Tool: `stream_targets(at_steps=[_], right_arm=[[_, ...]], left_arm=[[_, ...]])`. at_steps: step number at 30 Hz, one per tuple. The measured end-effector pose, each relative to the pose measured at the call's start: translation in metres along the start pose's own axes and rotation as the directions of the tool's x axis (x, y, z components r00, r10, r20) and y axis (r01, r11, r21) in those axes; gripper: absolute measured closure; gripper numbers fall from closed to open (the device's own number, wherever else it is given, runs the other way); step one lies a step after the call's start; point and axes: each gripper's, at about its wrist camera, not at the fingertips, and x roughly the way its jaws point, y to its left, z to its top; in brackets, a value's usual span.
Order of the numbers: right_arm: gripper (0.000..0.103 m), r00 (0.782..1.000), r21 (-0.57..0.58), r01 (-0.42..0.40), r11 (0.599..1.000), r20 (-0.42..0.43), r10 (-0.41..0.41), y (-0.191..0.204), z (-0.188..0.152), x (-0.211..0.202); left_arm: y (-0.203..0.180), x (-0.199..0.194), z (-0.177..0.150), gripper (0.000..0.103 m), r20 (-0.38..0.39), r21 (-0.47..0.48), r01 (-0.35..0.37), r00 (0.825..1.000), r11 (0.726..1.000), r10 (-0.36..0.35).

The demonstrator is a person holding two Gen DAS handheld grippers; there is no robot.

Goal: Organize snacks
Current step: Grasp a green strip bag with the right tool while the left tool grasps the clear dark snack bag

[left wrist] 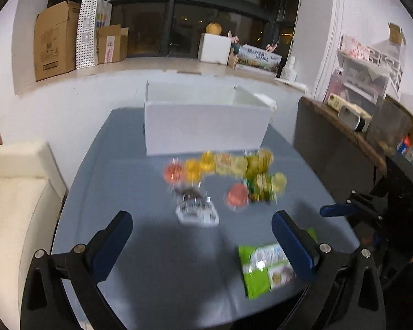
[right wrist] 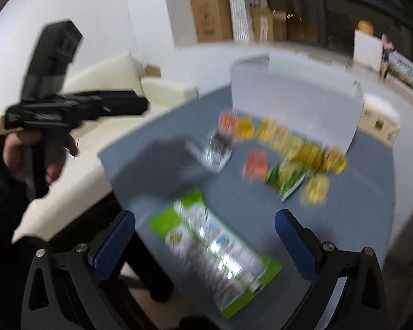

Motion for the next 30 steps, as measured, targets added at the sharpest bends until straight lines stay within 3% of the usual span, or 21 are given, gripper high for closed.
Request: stream_targets(at_steps=[5, 12, 19, 20, 23, 30], right_arm=[[0.0, 0.997, -0.089, -0.056, 0.995, -0.056, 0.051, -0.002, -0.006, 0.025], [0.0, 0.985, -0.155, -0.098, 0.983, -0.158, 0.074, -0.009, 0.0, 0.061], [0.0, 0.987, -0.224, -0.051, 0.973, -0.157, 0.015, -0.008, -0.008, 0.078], [0.003, 0.988, -0.235, -0.044, 0.971, -0.153, 0.008, -0.007, -0.008, 0.078], [0.032, 0.992, -0.208, -0.032, 0.978, -0.128, 0.005, -0.01, -0.005, 0.069], [0.032, 0.988, -0.167, 0.081, 0.983, -0.118, -0.101, -0.012, -0.004, 0.06]], left_arm=[[-0.001, -0.003, -0.024, 0.0, -0.039, -0.016, 0.002, 0.999, 1.0, -0.003], [0.001, -0.006, -0.031, 0.0, -0.054, -0.021, -0.014, 0.998, 1.0, 0.013], [0.001, 0.001, -0.032, 0.0, -0.074, -0.018, -0.028, 0.997, 0.999, 0.027], [0.001, 0.002, -0.032, 0.0, -0.076, -0.016, -0.028, 0.997, 0.999, 0.027], [-0.001, 0.005, -0.032, 0.0, -0.081, -0.017, -0.022, 0.997, 1.0, 0.021], [-0.003, 0.014, -0.028, 0.0, -0.089, -0.009, -0.035, 0.995, 0.999, 0.034]])
